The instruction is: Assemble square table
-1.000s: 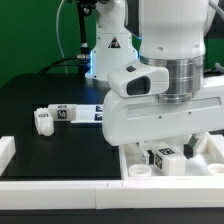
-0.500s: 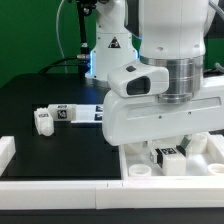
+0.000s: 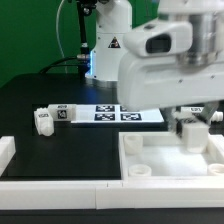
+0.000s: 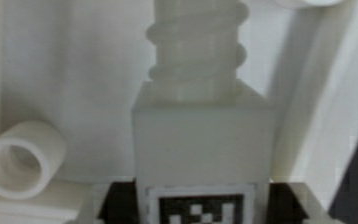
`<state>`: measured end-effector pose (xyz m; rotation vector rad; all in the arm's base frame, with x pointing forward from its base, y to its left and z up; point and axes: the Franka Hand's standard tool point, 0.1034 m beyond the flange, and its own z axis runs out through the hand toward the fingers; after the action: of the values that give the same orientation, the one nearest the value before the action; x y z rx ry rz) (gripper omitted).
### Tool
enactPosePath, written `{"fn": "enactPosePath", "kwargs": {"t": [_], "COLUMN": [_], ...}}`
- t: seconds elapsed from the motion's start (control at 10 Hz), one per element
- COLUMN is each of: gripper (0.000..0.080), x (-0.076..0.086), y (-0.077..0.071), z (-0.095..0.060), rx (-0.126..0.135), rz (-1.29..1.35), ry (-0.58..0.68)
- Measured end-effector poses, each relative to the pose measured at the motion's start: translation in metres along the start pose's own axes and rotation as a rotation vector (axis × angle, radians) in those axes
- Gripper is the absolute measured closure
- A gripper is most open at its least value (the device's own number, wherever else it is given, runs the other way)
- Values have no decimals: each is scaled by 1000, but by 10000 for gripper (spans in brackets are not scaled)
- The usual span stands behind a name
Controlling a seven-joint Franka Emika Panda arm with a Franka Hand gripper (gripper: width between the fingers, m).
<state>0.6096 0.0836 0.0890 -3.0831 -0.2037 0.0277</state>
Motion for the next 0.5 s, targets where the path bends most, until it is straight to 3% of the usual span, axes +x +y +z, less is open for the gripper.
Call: {"fn": "enactPosePath", "kwargs": {"t": [0.3, 0.5], "gripper": [518, 518], "x": [-1, -12], "y": [0, 3], "z": [2, -10], "rx": [0, -1], "rz": [-6, 12], "ry": [-2, -1]}}
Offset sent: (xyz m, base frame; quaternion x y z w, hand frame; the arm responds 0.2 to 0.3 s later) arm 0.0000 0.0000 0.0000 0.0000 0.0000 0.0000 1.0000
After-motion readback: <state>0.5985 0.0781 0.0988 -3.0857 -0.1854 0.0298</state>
